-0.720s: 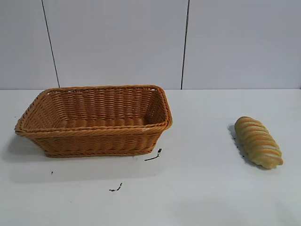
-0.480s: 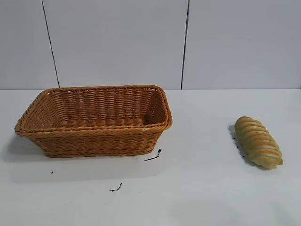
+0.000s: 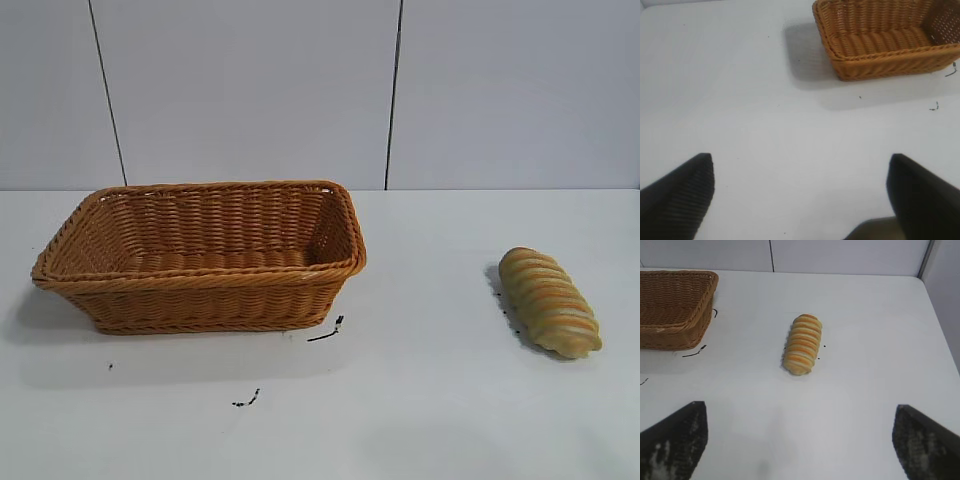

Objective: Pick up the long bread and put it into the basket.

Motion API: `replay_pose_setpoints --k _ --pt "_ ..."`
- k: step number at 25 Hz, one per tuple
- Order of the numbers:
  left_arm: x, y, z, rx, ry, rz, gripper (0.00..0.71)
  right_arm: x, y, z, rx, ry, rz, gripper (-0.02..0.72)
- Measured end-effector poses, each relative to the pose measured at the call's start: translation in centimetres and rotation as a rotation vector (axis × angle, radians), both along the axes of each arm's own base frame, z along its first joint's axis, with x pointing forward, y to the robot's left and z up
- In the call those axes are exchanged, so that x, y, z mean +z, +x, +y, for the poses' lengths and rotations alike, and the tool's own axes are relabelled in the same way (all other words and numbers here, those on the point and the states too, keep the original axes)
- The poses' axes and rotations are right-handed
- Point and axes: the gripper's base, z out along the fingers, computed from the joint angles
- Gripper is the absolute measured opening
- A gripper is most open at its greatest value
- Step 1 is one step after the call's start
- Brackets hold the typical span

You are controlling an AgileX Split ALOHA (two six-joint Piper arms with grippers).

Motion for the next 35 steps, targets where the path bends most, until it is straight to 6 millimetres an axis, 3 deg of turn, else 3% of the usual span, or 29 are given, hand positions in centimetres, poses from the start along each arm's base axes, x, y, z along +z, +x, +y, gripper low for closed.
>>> replay_pose_setpoints --k 4,8,15,19,26,35 --pt "0.0 0.0 0.0 0.000 0.000 0.000 0.696 1.4 5.0 0.1 0.001 0.004 0.152 0.693" --pt "0.0 0.0 0.0 0.000 0.000 0.000 0.696 1.4 10.7 0.1 0.001 0.004 0.298 0.693" --pt "0.0 0.0 0.0 0.000 0.000 0.000 0.696 -1.7 20.6 0.1 -0.001 -0.003 0.528 0.693" --pt "0.0 0.0 0.0 0.000 0.000 0.000 0.696 -3.8 25.2 0.9 0.028 -0.014 0.589 0.693" --pt "0.0 0.0 0.0 0.000 0.000 0.000 0.696 -8.3 31.1 3.3 0.059 -0.016 0.641 0.693" --pt "0.0 0.0 0.0 0.000 0.000 0.000 0.696 -14.3 34.1 3.2 0.028 -0.035 0.705 0.693"
